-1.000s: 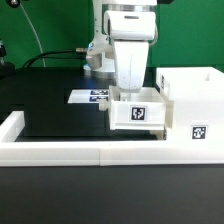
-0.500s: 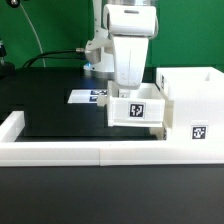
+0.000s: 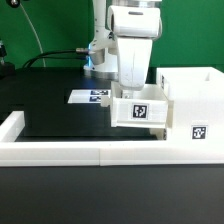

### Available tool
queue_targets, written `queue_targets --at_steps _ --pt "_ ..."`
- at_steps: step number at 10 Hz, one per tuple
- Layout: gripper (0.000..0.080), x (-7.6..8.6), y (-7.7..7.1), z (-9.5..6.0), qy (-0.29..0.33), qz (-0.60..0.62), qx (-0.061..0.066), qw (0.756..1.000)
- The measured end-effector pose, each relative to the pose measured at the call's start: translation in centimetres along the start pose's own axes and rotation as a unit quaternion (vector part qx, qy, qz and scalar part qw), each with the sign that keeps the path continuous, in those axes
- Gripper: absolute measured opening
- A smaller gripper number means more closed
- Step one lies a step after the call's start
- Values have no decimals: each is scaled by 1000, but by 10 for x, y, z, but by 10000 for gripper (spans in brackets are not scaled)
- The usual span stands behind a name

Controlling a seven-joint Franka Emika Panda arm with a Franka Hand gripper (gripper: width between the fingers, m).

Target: Assemble drawer

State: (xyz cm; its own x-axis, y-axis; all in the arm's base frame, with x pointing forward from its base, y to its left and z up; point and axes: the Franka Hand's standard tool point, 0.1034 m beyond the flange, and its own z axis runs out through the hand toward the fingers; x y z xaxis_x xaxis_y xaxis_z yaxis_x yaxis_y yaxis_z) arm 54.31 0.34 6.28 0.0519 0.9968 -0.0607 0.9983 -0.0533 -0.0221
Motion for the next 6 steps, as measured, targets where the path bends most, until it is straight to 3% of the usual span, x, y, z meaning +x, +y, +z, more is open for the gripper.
queue_targets --at_steps 6 --pt "42 4 -1 1 -2 14 4 1000"
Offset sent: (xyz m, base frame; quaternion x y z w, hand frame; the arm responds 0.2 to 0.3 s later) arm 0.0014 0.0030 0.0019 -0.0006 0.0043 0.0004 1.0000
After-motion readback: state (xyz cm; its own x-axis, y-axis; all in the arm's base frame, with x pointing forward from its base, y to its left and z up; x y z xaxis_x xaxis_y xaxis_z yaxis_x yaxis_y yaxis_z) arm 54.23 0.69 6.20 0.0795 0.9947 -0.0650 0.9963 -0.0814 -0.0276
